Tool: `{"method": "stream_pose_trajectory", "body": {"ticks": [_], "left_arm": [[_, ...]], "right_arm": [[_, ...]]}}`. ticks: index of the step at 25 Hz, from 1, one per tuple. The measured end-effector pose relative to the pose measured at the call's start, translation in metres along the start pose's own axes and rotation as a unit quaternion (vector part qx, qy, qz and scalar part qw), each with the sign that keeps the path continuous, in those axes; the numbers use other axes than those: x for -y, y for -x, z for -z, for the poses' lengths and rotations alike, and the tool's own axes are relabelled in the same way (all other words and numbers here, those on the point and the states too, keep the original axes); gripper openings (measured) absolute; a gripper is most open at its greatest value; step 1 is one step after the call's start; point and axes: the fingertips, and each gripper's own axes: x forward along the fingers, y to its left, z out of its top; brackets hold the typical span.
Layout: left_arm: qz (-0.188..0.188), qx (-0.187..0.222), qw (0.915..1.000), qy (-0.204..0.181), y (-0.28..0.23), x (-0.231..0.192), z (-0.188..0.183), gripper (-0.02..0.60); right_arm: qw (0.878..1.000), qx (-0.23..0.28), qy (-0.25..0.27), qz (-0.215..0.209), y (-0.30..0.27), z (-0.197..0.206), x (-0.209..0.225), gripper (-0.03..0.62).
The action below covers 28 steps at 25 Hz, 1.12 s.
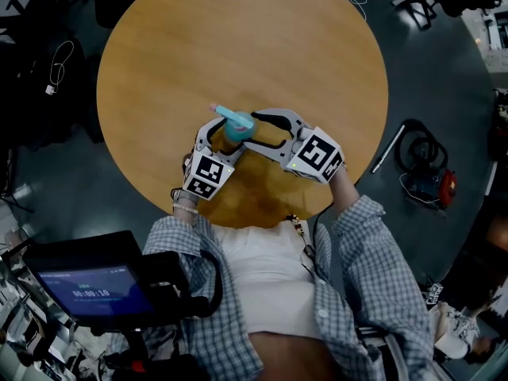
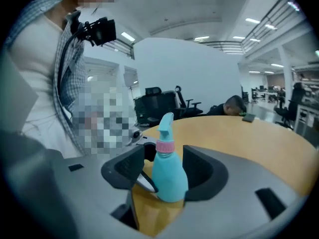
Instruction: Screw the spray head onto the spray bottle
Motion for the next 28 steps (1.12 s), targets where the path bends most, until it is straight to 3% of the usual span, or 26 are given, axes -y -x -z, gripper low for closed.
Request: {"method": "stream_pose_trajectory", "body": {"ticks": [3,7,9,11,13,16,20,24,28], "left_arm": [[0.003,-0.003,1.0000,-0.008,0.000,0.001,0.000,0.336],[0.005,-0.003,0.9999,-0.012,0.001,0.003,0.000,0.336],[0.005,-0.003,0.9999,-0.012,0.001,0.003,0.000,0.336],[0.005,-0.003,0.9999,-0.011,0.002,0.004,0.000,0.336],[0.006,-0.002,0.9999,-0.013,0.002,0.004,-0.001,0.336],[-0.001,0.002,1.0000,-0.007,0.004,0.004,-0.001,0.336],[-0.009,0.007,0.9999,0.002,0.005,0.001,-0.003,0.336],[-0.007,0.006,0.9999,0.010,0.004,0.000,0.000,0.336],[-0.008,0.006,0.9999,0.011,0.004,-0.002,0.001,0.336]], "right_arm": [[0.995,-0.049,0.039,-0.075,-0.007,-0.003,0.003,0.216],[0.984,-0.079,0.036,-0.157,-0.019,-0.011,0.002,0.216],[0.980,-0.085,0.039,-0.178,-0.023,-0.012,-0.001,0.198],[0.978,-0.080,0.047,-0.189,-0.025,-0.012,-0.005,0.128],[0.979,-0.068,0.057,-0.183,-0.023,-0.013,-0.007,0.126],[0.988,-0.034,0.073,-0.133,-0.020,-0.017,-0.010,0.124],[0.996,0.034,0.081,-0.001,-0.018,-0.021,-0.007,0.124],[0.987,0.098,0.032,0.121,-0.014,-0.020,-0.001,0.124],[0.972,0.115,0.004,0.207,-0.014,-0.017,0.002,0.124]]}}
